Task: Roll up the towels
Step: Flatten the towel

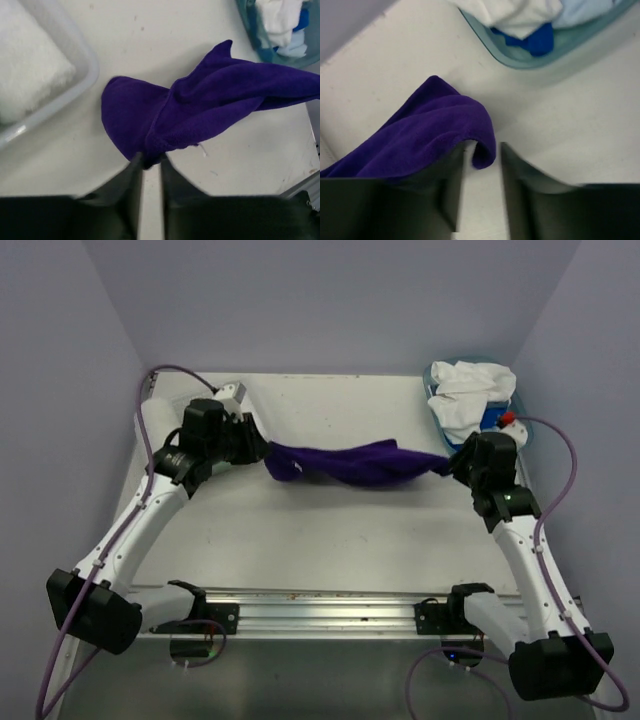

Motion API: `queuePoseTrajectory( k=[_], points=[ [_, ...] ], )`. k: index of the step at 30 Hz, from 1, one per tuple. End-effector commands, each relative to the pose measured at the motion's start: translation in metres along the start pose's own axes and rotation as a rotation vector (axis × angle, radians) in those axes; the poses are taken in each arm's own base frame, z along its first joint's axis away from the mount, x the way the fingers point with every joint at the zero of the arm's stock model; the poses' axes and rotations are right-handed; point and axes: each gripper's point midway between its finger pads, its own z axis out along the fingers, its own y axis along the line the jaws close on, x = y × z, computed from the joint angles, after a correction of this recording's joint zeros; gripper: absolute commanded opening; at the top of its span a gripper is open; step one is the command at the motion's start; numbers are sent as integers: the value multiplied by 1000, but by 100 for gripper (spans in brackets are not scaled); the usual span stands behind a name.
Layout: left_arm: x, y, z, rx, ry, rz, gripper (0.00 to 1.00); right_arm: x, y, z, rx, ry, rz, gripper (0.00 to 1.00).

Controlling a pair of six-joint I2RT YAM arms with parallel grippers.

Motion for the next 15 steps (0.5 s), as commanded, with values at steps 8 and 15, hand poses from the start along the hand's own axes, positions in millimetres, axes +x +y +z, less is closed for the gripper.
queuePoseTrajectory(
  k=[8, 15],
  points=[
    [80, 33, 10, -75, 190, -65, 77, 110, -56, -1, 112, 260, 1, 64],
    [146, 73, 1, -294, 306, -155, 73, 144, -50, 9, 42, 389, -31, 65]
  ],
)
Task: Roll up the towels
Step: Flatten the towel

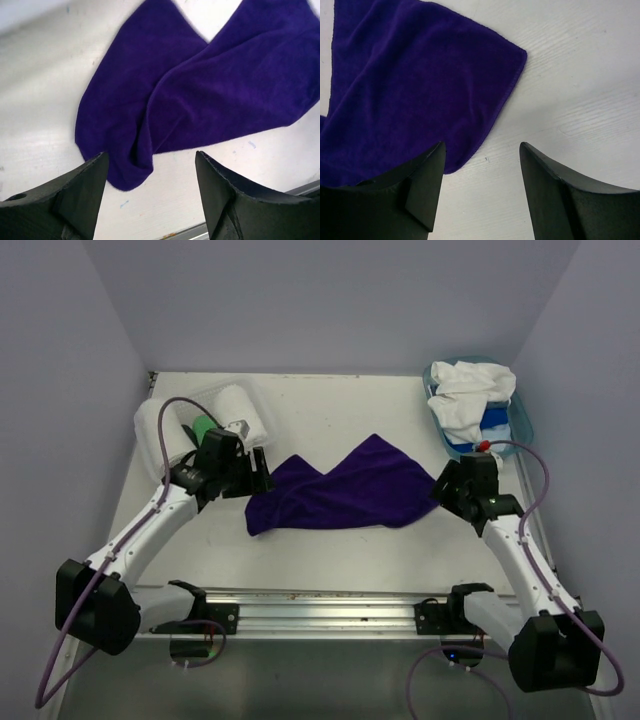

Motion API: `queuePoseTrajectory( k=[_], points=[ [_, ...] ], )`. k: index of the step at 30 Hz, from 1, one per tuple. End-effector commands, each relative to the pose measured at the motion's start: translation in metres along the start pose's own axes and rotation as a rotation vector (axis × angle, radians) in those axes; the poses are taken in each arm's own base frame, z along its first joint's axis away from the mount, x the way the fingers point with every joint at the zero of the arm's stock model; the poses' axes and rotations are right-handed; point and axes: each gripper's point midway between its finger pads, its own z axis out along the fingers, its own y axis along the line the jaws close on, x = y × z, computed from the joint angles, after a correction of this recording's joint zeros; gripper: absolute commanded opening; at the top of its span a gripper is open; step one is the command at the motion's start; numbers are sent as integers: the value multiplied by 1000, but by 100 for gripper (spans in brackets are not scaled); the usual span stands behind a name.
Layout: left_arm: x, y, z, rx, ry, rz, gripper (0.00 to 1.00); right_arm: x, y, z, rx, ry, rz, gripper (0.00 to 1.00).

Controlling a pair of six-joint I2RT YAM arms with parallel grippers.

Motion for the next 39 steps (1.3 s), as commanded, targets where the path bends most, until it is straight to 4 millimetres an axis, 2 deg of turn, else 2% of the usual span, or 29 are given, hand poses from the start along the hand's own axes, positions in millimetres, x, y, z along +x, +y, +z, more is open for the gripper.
queuePoseTrajectory(
  k=[1, 3, 4, 7, 11, 14, 15, 17, 18, 20, 22, 24, 25, 26, 28, 31, 32, 33, 35, 36, 38, 39],
  points=[
    [43, 30, 7, -138, 86, -75, 73, 10, 15, 14, -69, 65, -28, 65],
    [60, 35, 13, -164, 126, -110, 73, 14, 18, 20, -73, 96, -36, 67],
    [69, 44, 15, -207, 137, -113, 73, 14, 18, 22, -72, 104, -41, 67],
    [81, 38, 25, -191, 153, -113, 78, 19, 21, 34, -73, 131, -43, 70],
    [92, 40, 45, -183, 177, -121, 77, 21, 24, 49, -72, 145, -21, 73],
    [100, 45, 60, -199, 203, -122, 62, 26, 23, 67, -45, 174, -8, 76],
    [99, 45, 64, -201, 207, -119, 44, 23, 25, 71, -41, 171, -8, 77],
    [96, 43, 64, -201, 207, -114, 21, 26, 23, 85, -13, 193, -9, 77],
    [94, 46, 60, -218, 205, -107, 0, 21, 27, 88, -15, 187, -7, 76],
    [80, 41, 54, -220, 176, -100, 0, 23, 24, 99, 9, 193, 1, 75],
    [68, 34, 45, -205, 141, -96, 0, 23, 25, 104, 19, 196, 14, 70],
    [54, 24, 34, -173, 102, -97, 0, 24, 24, 111, 27, 196, 25, 56],
    [48, 21, 29, -164, 88, -98, 0, 23, 26, 112, 24, 192, 35, 43],
    [41, 16, 22, -148, 68, -97, 0, 20, 28, 112, 23, 189, 41, 17],
    [24, 6, 8, -131, 30, -95, 0, 9, 35, 106, 1, 160, 50, 0],
    [-9, -8, -22, -107, -61, -84, 0, -18, 43, 81, -25, 74, 51, 0],
    [-18, -13, -32, -95, -91, -75, 0, -31, 46, 64, -44, 33, 51, 0],
    [-36, -21, -48, -84, -134, -72, 0, -43, 49, 54, -48, -9, 51, 0],
    [-51, -28, -65, -80, -167, -67, 0, -56, 48, 33, -49, -53, 40, 0],
    [-65, -33, -83, -84, -199, -68, 0, -72, 54, 13, -80, -112, 43, 0],
    [-69, -32, -96, -116, -186, -66, 0, -85, 52, -10, -79, -159, 33, 0],
    [-83, -38, -112, -106, -228, -71, 0, -93, 53, -29, -103, -205, 35, 0]
  ],
)
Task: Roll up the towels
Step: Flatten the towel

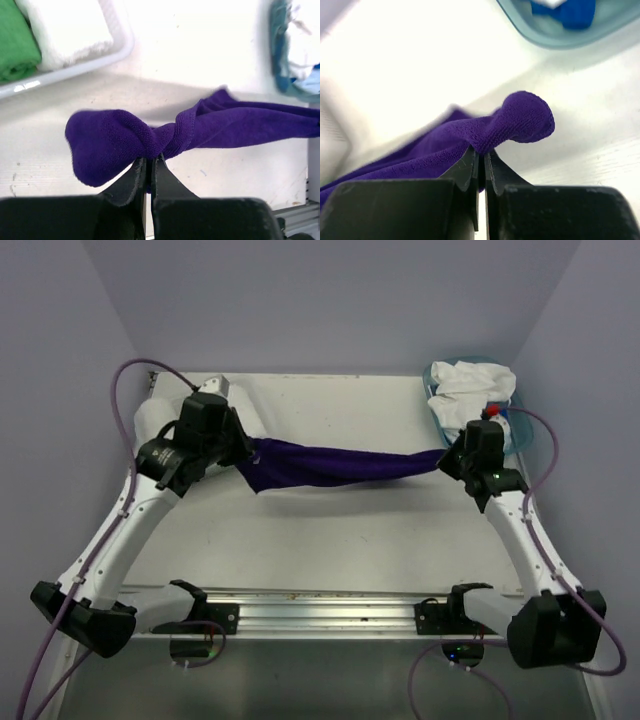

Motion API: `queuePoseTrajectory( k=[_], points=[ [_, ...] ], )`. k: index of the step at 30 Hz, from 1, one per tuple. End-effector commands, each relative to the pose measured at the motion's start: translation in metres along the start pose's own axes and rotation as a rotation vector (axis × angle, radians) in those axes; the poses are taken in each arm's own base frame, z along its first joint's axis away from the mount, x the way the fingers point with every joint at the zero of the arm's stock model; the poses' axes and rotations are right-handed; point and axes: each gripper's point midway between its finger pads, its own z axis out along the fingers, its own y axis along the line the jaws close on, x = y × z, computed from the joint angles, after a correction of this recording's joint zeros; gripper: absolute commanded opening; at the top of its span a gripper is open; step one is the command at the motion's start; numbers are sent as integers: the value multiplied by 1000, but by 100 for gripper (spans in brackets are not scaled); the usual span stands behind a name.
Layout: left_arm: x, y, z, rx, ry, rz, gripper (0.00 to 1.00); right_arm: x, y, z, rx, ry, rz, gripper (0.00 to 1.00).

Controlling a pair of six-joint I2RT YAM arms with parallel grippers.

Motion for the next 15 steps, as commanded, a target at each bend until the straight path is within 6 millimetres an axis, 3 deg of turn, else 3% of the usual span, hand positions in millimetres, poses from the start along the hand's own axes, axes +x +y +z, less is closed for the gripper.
queuePoseTrajectory(
  k=[1, 4, 7, 10, 11, 12, 13, 15],
  points=[
    [-27, 3, -41, -55, -54, 25, 0, -40, 2, -50, 0, -145, -23, 0],
    [-40, -5, -56, -35, -79, 21, 0, -41, -7, -82, 7, -179, -33, 0],
    [-44, -13, -44, -17, -70, 37, 0, -39, -19, -103, 22, -217, -35, 0],
    [-45, -20, 1, -18, -39, 78, 0, -22, -34, -104, 49, -203, -30, 0],
    [-48, -18, 34, -40, -24, 90, 0, -6, -38, -95, 44, -156, -31, 0],
    [-47, -20, 52, -32, -2, 95, 0, 4, -38, -90, 28, -130, -23, 0],
    [-41, -7, 92, -85, 61, 101, 12, 13, -39, -84, 18, -107, -18, 4],
    [-54, 1, 116, -164, 70, 101, 35, 45, -50, -66, 33, -12, -5, 29]
  ],
)
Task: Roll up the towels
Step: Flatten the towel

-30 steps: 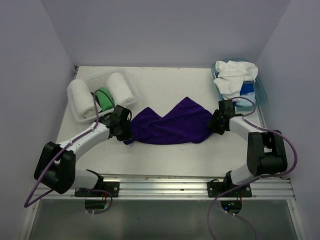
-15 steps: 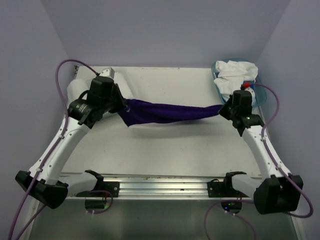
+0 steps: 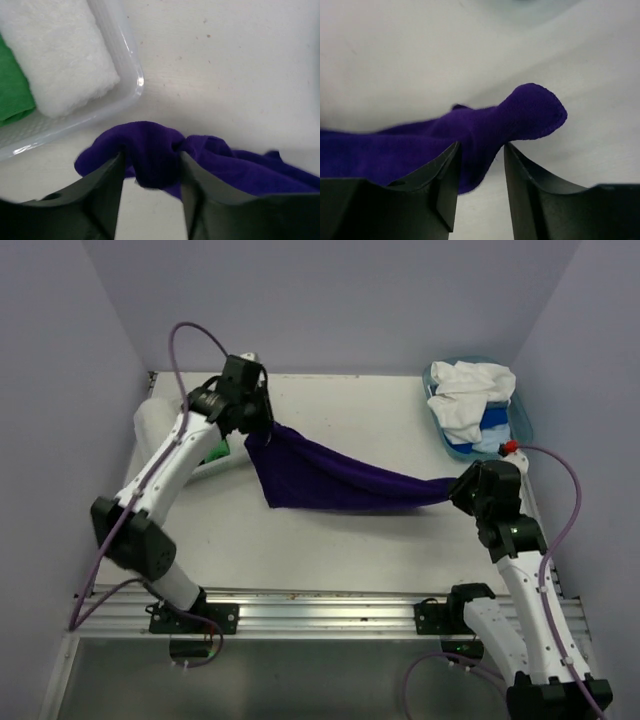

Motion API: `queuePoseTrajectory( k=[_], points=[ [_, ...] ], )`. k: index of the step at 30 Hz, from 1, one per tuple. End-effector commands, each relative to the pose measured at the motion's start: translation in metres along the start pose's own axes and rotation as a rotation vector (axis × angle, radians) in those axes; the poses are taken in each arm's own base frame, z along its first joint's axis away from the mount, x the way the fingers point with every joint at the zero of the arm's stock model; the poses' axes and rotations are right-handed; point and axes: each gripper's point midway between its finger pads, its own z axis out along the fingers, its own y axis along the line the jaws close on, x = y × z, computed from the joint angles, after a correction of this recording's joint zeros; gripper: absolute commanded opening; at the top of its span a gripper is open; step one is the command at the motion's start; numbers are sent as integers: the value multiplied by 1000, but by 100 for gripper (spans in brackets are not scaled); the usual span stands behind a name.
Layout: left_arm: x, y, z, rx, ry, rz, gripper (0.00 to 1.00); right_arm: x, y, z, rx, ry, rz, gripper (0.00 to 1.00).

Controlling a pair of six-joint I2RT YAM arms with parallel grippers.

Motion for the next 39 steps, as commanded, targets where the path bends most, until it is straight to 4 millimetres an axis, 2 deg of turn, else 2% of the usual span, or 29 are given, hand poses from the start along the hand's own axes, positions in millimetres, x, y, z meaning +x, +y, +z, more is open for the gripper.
queuePoseTrajectory(
  k=[1, 2, 3, 4, 7, 8, 9, 10, 11, 13, 14, 16, 17, 20, 25, 26, 29, 33, 35, 39],
  points=[
    [-3, 17, 83, -125, 89, 41, 58, 60, -26, 14, 69, 187, -4, 48],
    [-9, 13, 78, -133, 101, 42, 65, 72, -33, 17, 84, 220, -7, 54],
    [-8, 13, 79, -139, 112, 45, 70, 74, -36, 17, 97, 222, -11, 57],
    [-11, 9, 69, -126, 90, 51, 73, 76, -41, 16, 113, 223, -18, 60],
    [9, 16, 55, -137, 78, 49, 73, 71, -44, 18, 125, 191, -38, 61],
    [28, 24, 44, -141, 83, 40, 72, 68, -43, 19, 124, 184, -43, 61],
    [42, 29, 40, -141, 97, 32, 71, 69, -44, 22, 132, 193, -52, 61],
    [50, 31, 25, -126, 84, -9, 69, 68, -42, 24, 127, 195, -51, 60],
    [89, 47, 31, -145, 160, -14, 68, 70, -40, 27, 124, 204, -54, 60],
    [113, 60, 23, -146, 177, -47, 65, 72, -38, 34, 120, 221, -55, 59],
    [142, 79, 28, -192, 217, -70, 65, 73, -35, 35, 107, 228, -54, 58],
    [165, 97, 33, -216, 239, -91, 64, 74, -33, 38, 102, 236, -53, 57],
    [171, 104, 35, -226, 248, -103, 64, 73, -31, 39, 95, 235, -55, 57],
    [176, 123, 54, -246, 234, -135, 63, 73, -31, 39, 93, 242, -63, 56],
    [177, 137, 87, -257, 248, -156, 62, 75, -34, 36, 100, 251, -74, 56],
    [170, 134, 94, -239, 226, -165, 60, 75, -34, 35, 100, 248, -74, 56],
    [169, 123, 110, -169, 242, -166, 56, 74, -34, 34, 103, 249, -76, 57],
    [174, 119, 122, -147, 273, -163, 52, 74, -35, 33, 111, 253, -76, 57],
    [180, 116, 125, -128, 295, -169, 45, 75, -37, 34, 119, 253, -75, 57],
    [186, 118, 126, -130, 317, -166, 11, 84, -40, 38, 133, 282, -68, 58]
  ],
)
